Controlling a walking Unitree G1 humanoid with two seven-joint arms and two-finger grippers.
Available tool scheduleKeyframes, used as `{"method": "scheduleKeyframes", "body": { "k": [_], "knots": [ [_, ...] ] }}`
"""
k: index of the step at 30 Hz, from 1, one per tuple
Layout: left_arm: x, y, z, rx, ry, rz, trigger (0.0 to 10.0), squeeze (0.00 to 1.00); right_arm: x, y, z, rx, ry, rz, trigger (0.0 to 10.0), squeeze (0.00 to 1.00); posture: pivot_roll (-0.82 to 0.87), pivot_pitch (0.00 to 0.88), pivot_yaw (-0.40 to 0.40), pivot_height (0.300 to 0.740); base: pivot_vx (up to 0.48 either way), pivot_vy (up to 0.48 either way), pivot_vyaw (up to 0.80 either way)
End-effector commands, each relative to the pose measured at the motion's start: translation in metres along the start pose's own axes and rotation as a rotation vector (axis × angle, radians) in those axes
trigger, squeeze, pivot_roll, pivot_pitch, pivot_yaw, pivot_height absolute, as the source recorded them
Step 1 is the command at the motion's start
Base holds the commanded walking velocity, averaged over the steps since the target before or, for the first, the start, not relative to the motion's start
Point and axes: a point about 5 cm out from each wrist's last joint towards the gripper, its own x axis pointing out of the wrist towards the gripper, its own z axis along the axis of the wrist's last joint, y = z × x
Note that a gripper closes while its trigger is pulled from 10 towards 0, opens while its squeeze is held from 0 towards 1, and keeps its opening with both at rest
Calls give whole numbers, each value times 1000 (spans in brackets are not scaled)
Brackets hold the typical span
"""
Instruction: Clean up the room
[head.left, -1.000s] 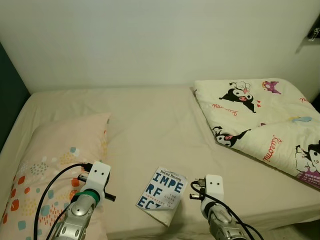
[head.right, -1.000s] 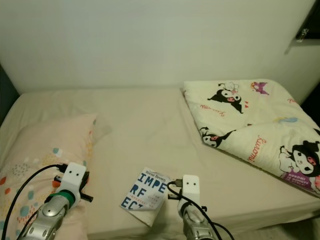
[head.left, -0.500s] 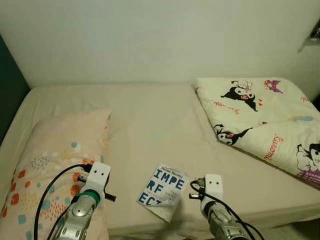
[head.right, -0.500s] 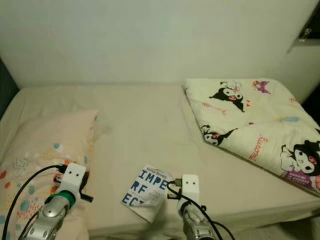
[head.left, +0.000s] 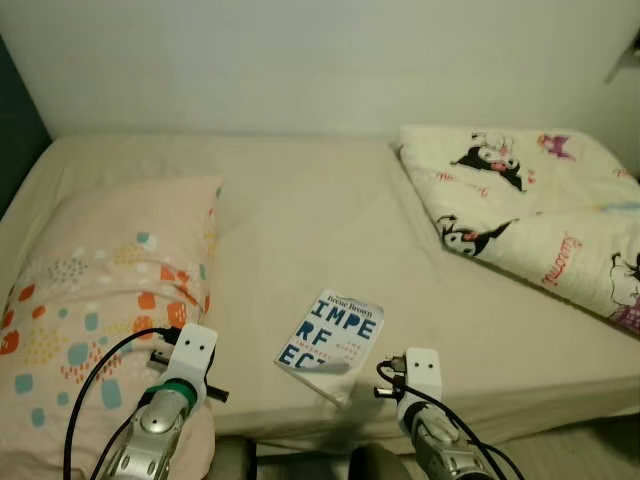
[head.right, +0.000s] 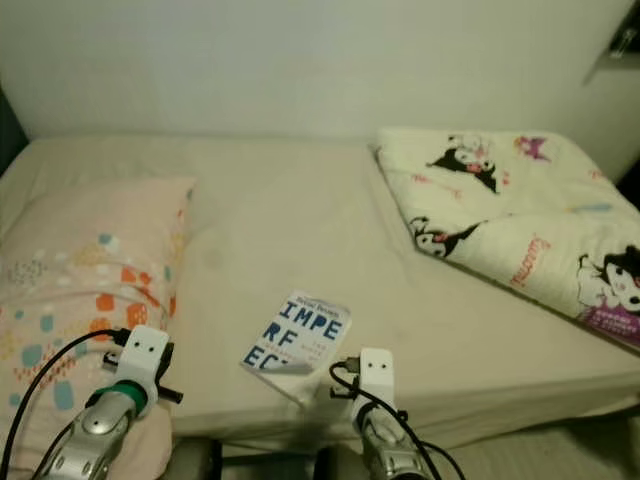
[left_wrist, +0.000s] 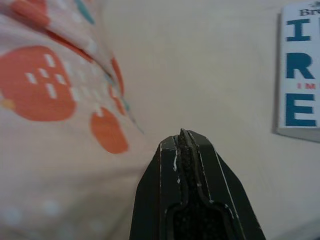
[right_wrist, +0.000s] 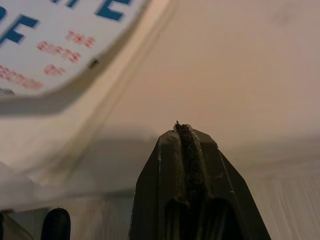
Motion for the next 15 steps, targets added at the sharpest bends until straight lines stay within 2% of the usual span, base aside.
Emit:
{"method": "scheduleKeyframes", "body": {
  "k": [1, 15],
  "knots": [
    [-2, -1, -5, -6, 16, 3, 10000, 0, 0, -4, -1, -4, 16, -6, 10000, 0, 147, 0, -8, 625, 0, 0, 0],
    [-4, -1, -8, -9, 23, 11, 10000, 0, 3, 1, 6, -11, 8, 37, 10000, 0, 150, 0, -29, 625, 0, 0, 0]
  ]
}}
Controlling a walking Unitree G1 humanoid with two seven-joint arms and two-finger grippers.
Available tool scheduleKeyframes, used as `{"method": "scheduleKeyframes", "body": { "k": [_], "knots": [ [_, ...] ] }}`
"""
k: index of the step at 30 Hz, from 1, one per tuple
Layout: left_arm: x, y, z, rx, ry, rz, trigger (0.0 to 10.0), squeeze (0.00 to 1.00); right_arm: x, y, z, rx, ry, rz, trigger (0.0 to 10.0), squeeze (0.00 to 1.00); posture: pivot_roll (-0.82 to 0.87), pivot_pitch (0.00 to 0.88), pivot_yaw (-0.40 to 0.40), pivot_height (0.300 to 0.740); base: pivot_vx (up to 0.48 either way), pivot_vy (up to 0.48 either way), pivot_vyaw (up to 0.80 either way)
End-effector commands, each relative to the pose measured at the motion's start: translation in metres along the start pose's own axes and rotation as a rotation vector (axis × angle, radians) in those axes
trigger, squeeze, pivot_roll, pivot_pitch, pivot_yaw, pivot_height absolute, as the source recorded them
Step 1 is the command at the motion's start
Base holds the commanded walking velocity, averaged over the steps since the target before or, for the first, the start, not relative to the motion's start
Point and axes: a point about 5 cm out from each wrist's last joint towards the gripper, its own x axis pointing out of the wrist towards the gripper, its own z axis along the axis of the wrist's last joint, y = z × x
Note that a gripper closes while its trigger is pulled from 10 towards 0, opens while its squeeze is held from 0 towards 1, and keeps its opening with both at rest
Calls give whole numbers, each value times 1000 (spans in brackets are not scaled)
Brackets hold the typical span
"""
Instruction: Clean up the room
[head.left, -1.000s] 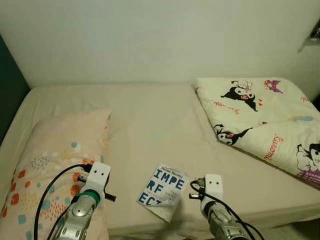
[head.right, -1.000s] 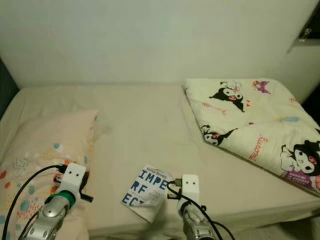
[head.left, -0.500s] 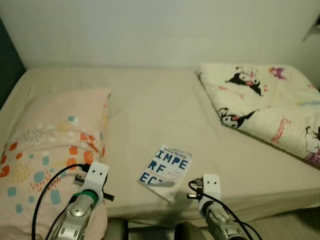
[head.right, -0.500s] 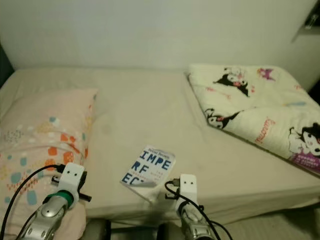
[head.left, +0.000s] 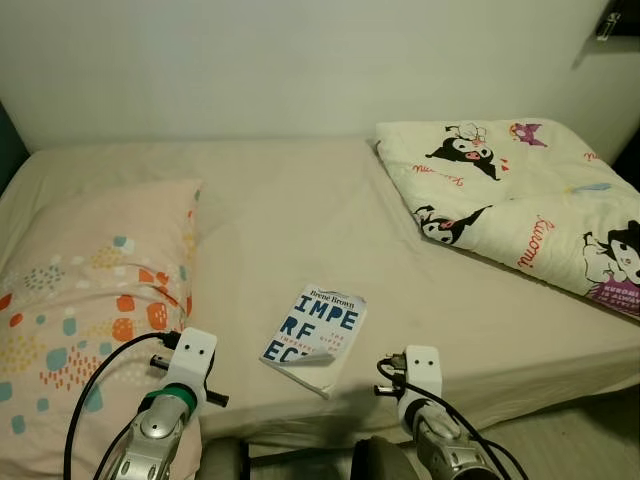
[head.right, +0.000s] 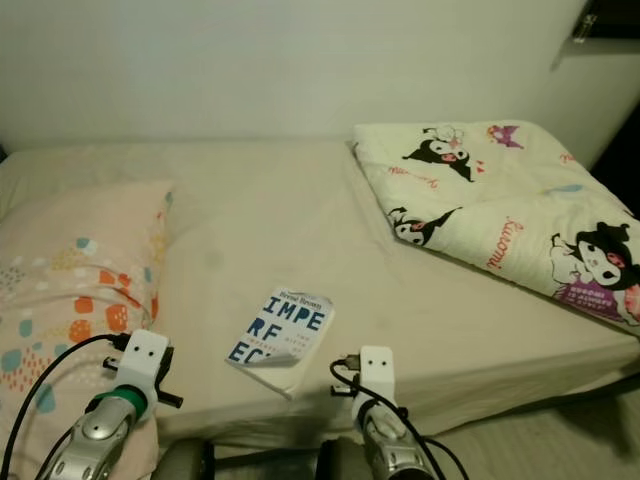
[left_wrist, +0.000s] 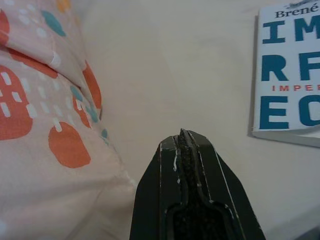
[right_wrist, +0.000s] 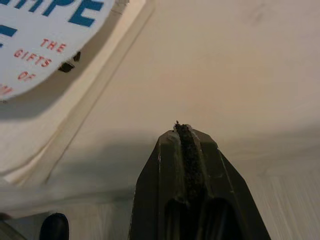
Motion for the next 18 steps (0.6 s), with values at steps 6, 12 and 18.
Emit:
{"method": "scheduleKeyframes", "body": {
  "k": [6, 12, 18],
  "knots": [
    [-3, -1, -6, -11, 15, 7, 10000, 0, 0, -1, -1, -13, 15, 5, 10000, 0, 151, 0, -36, 625, 0, 0, 0],
    [-2, -1, -7, -12, 18, 9, 10000, 0, 1, 0, 0, -33, 10, 15, 10000, 0, 152, 0, -43, 625, 0, 0, 0],
    [1, 0, -3, -5, 14, 9, 10000, 0, 2, -1, 7, -41, -5, 18, 10000, 0, 146, 2, -43, 625, 0, 0, 0]
  ]
}}
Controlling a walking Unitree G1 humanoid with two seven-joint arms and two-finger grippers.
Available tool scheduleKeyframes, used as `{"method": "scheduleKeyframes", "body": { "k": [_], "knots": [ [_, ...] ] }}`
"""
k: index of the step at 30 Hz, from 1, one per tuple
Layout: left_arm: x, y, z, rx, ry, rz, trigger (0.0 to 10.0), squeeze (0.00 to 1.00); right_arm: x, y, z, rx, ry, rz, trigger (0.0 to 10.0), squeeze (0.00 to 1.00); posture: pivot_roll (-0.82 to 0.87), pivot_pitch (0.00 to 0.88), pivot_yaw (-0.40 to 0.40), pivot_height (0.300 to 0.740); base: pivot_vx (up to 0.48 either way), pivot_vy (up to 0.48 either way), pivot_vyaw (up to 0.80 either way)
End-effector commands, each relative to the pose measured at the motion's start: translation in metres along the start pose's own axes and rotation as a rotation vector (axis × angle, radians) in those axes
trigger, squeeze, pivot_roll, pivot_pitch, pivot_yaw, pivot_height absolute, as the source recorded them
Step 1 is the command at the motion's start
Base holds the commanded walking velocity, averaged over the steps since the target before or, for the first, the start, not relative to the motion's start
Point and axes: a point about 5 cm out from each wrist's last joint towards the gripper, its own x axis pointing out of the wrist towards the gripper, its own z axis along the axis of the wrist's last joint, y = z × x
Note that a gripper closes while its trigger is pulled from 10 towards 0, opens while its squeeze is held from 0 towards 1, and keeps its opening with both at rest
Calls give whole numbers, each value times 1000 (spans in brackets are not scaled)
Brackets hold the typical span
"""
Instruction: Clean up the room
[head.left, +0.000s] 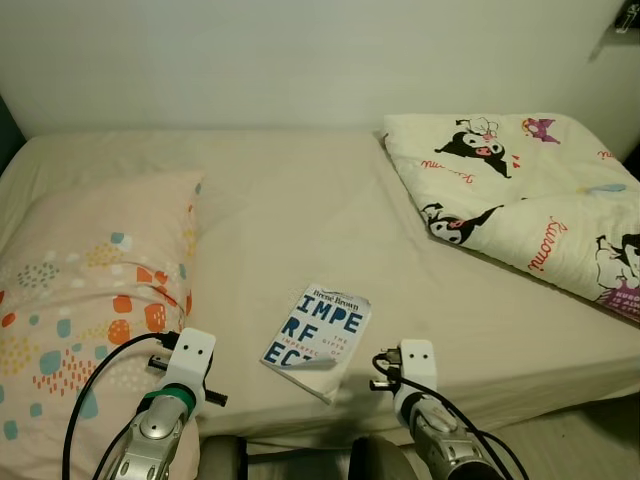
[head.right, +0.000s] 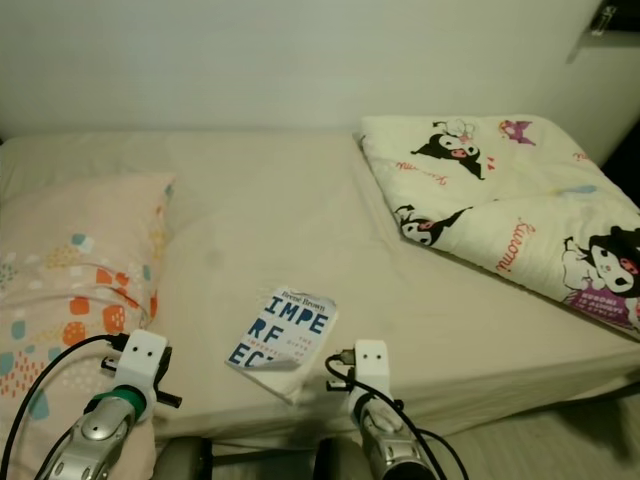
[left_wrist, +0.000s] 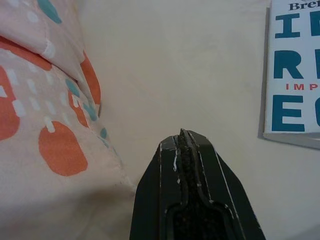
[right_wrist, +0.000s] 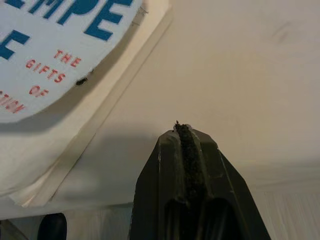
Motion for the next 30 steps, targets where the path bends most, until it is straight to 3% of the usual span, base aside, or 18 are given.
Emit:
{"method": "scheduleKeyframes", "body": {
  "k": [1, 9, 13, 19, 25, 27, 28, 30],
  "knots": [
    [1, 0, -2, 2, 11, 3, 10000, 0, 1, -3, 2, -5, 6, -3, 10000, 0, 146, 2, -43, 625, 0, 0, 0],
    [15, 7, 5, 55, 27, 1, 10000, 0, 5, -6, 18, -6, -21, -5, 10000, 0, 131, 65, -41, 625, 0, 0, 0],
    [26, 12, 18, 72, 13, 5, 10000, 0, 8, -1, 30, -14, -36, 9, 10000, 0, 132, 70, -42, 625, 0, 0, 0],
    [29, 18, 35, 37, -44, 22, 10000, 0, 12, 13, 41, -31, -47, 59, 10000, 0, 146, 94, -43, 625, 0, 0, 0],
    [28, 18, 38, 28, -61, 26, 10000, 0, 13, 18, 48, -23, -67, 76, 10000, 0, 153, 91, -47, 625, 0, 0, 0],
    [25, 24, 37, 22, -83, 51, 10000, 0, 14, 36, 61, 11, -106, 167, 10000, 0, 164, 80, -52, 625, 0, 0, 0],
    [25, 24, 37, 22, -83, 51, 10000, 0, 14, 36, 61, 11, -106, 167, 10000, 0, 164, 80, -52, 625, 0, 0, 0],
    [20, 35, 33, 22, -86, 95, 10000, 0, 12, 59, 62, -51, -93, 314, 10000, 0, 164, 80, -52, 625, 0, 0, 0]
  ]
}}
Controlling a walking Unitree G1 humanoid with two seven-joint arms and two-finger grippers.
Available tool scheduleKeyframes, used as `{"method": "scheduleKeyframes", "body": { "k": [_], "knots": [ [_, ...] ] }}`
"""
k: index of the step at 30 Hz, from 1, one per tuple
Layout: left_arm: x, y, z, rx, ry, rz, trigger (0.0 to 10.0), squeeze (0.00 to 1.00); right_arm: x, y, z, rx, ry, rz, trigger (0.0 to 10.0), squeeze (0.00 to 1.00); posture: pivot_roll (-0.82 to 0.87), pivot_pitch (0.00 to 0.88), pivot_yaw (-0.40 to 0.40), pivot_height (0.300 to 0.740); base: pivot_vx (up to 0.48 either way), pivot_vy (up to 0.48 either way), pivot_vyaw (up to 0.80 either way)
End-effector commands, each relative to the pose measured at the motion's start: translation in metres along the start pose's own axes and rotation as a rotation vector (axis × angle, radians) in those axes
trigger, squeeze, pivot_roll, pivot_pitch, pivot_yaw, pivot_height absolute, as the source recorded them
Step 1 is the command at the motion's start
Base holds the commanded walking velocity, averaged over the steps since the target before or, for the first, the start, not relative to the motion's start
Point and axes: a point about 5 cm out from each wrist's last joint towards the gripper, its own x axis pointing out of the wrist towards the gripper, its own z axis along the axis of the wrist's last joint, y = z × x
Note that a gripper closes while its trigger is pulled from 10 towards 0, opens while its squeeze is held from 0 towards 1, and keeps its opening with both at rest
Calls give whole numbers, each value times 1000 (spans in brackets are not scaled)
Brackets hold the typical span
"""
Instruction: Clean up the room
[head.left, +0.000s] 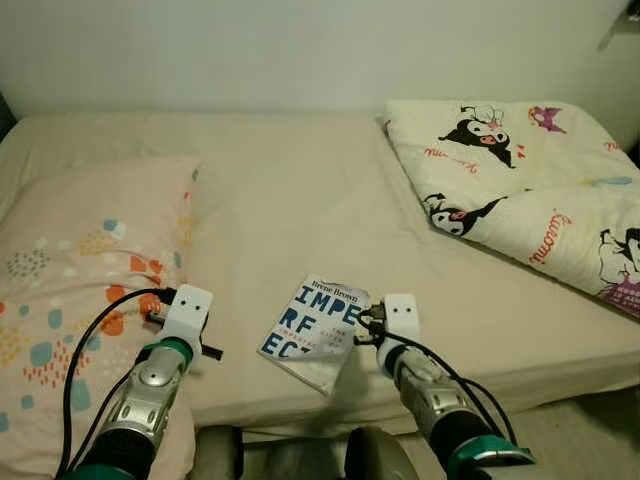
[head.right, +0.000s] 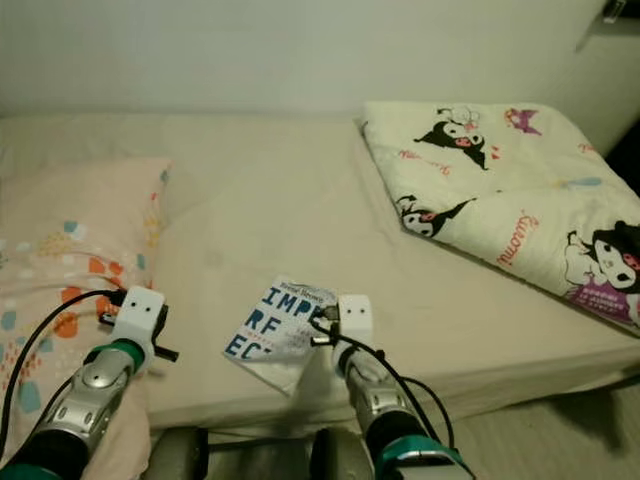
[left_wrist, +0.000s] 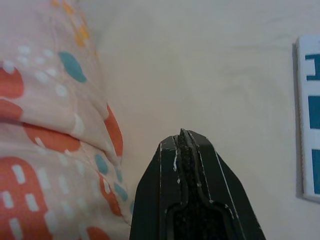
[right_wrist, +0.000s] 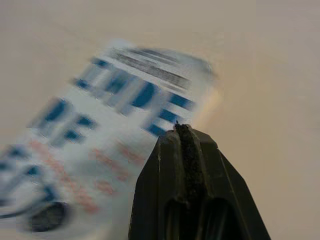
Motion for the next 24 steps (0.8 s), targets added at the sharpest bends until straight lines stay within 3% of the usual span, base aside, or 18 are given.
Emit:
{"method": "scheduleKeyframes", "body": {
  "k": [1, 3, 13, 14, 15, 17, 24],
  "knots": [
    [-5, 8, -8, -4, 13, 35, 10000, 0, 1, 15, -6, -26, 36, 98, 10000, 0, 164, 80, -52, 625, 0, 0, 0],
    [-8, 15, -13, -4, 24, 64, 10000, 0, 1, 28, -11, -92, 63, 187, 10000, 0, 176, 80, -60, 625, 0, 0, 0],
    [-18, 17, -20, -14, 35, 85, 10000, 0, -2, 42, -13, -178, 34, 328, 10000, 0, 178, 65, -55, 625, 0, 0, 0],
    [-19, 16, -22, -14, 37, 83, 10000, 0, -3, 42, -14, -200, 30, 350, 10000, 384, 179, 63, -57, 625, 0, 0, 0],
    [-21, 15, -22, -14, 38, 81, 10000, 0, -4, 43, -15, -212, 29, 374, 10000, 1000, 179, 63, -57, 625, 0, 0, 0],
    [-21, 15, -22, -14, 38, 81, 10000, 0, -4, 43, -15, -212, 29, 374, 10000, 1000, 179, 63, -57, 625, 0, 0, 0],
    [-22, 11, -22, -14, 40, 54, 10000, 0, -6, 44, -16, -398, 52, 459, 10000, 1000, 178, 48, -54, 625, 0, 0, 0]
  ]
}}
